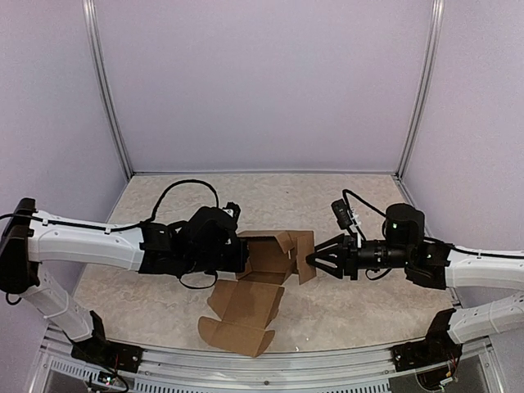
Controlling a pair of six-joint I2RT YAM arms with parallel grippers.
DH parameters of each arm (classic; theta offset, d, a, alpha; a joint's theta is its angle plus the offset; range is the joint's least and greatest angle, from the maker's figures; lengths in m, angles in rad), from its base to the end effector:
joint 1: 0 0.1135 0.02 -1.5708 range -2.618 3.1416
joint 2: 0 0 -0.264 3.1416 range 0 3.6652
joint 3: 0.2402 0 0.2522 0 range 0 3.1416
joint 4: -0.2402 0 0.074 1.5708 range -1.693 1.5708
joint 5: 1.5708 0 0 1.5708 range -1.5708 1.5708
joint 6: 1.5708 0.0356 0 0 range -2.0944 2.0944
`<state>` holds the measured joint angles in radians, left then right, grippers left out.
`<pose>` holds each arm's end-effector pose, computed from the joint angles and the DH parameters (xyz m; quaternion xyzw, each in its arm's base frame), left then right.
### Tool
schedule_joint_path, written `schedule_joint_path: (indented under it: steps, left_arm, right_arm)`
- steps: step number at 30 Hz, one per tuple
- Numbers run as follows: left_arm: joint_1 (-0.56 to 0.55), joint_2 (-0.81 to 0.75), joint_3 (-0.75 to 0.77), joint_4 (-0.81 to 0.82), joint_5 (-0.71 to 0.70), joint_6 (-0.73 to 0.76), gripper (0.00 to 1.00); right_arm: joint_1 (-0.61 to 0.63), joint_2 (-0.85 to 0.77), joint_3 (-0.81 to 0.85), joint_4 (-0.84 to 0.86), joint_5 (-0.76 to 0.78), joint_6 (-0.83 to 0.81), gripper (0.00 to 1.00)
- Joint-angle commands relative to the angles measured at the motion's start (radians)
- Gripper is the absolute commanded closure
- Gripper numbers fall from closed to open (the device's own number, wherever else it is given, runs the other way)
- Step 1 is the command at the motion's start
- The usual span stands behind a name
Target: Fold the paper box
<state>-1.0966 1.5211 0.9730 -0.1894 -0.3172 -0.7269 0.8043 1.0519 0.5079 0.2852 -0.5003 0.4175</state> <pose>0.1592 -0.2859 0.2282 0.1031 0.8993 -0.2275 0.3589 0.1482 0.1786 0.2404 -0.2957 0.7244 0.4997 0.3716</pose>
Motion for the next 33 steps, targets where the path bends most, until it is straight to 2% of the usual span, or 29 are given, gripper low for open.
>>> schedule_joint_path:
  steps: [1, 7, 11, 25, 33]
  left_arm:
    - [-0.01, -0.025, -0.005, 0.018, 0.007, 0.015, 1.0]
    - [-0.022, -0.03, 0.007, -0.006, -0.041, 0.014, 1.0]
    - [-0.035, -0.026, 0.031, -0.04, -0.095, 0.012, 1.0]
    - [-0.06, -0.014, 0.078, -0.115, -0.202, -0.018, 1.0]
    - [-0.062, -0.008, 0.094, -0.157, -0.269, -0.055, 1.0]
  right_arm:
    - [-0.008, 0.028, -0.015, 0.082, -0.075, 0.039, 0.6]
    - [-0.002, 0.051, -0.001, 0.115, -0.078, 0.063, 0.62]
    - [0.016, 0.071, 0.017, 0.105, -0.033, 0.051, 0.6]
    - [0.069, 0.111, 0.068, 0.096, 0.045, 0.029, 0.64]
    - [0.115, 0.121, 0.088, 0.083, 0.067, 0.017, 0.63]
